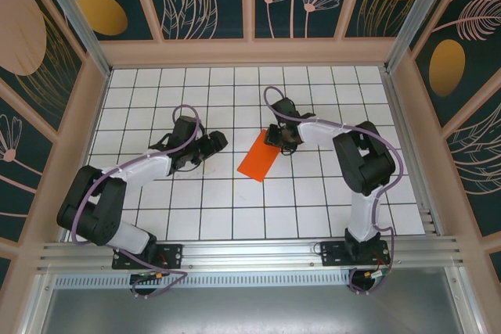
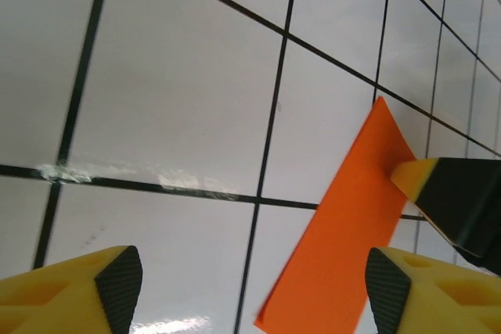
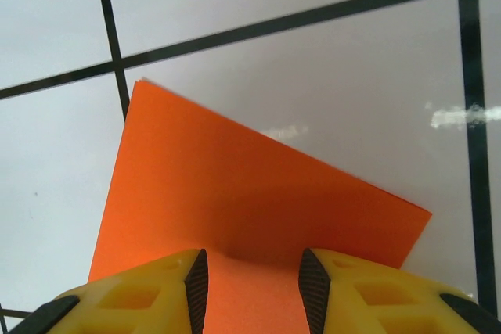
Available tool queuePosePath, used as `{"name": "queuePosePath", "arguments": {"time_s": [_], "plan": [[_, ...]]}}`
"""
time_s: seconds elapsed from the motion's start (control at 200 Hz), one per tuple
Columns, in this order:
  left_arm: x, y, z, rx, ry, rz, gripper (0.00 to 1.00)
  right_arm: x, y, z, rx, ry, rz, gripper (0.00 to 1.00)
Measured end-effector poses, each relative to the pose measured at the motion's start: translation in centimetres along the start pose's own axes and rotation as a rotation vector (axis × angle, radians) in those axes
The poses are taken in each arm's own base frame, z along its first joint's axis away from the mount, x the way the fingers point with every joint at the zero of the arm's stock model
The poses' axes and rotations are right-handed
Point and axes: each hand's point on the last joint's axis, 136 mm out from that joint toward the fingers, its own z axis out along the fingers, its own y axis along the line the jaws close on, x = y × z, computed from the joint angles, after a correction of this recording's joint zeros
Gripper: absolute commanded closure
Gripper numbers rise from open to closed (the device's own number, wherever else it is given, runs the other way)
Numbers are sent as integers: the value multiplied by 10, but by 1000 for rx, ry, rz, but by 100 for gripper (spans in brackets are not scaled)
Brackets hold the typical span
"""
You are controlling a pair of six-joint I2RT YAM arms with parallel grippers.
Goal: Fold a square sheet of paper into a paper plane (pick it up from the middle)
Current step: Rotate the paper at the center of the table.
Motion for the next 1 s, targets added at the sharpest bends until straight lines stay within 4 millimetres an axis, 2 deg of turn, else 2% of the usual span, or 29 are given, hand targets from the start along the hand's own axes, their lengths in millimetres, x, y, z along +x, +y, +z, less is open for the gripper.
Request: {"name": "queuePosePath", "arguments": {"time_s": [0.095,0.315,0.445,0.645,0.881,1.001], "plan": [[15,-3,2,32,49,-28,29,-3,2,1,-19,2,-10,59],[68,-24,18,77,195,-35,31,-6,2,3,-44,7,-13,59],[89,-23,28,67,256,-50,34,-7,1,4,-62,9,-4,60],[94,-21,39,58,280,-86,39,-8,1,4,-84,10,1,60],[88,-35,43,96,271,-93,40,-8,1,5,-95,5,2,62],[86,-36,46,97,270,-94,36,-8,1,5,-97,2,1,62]]}}
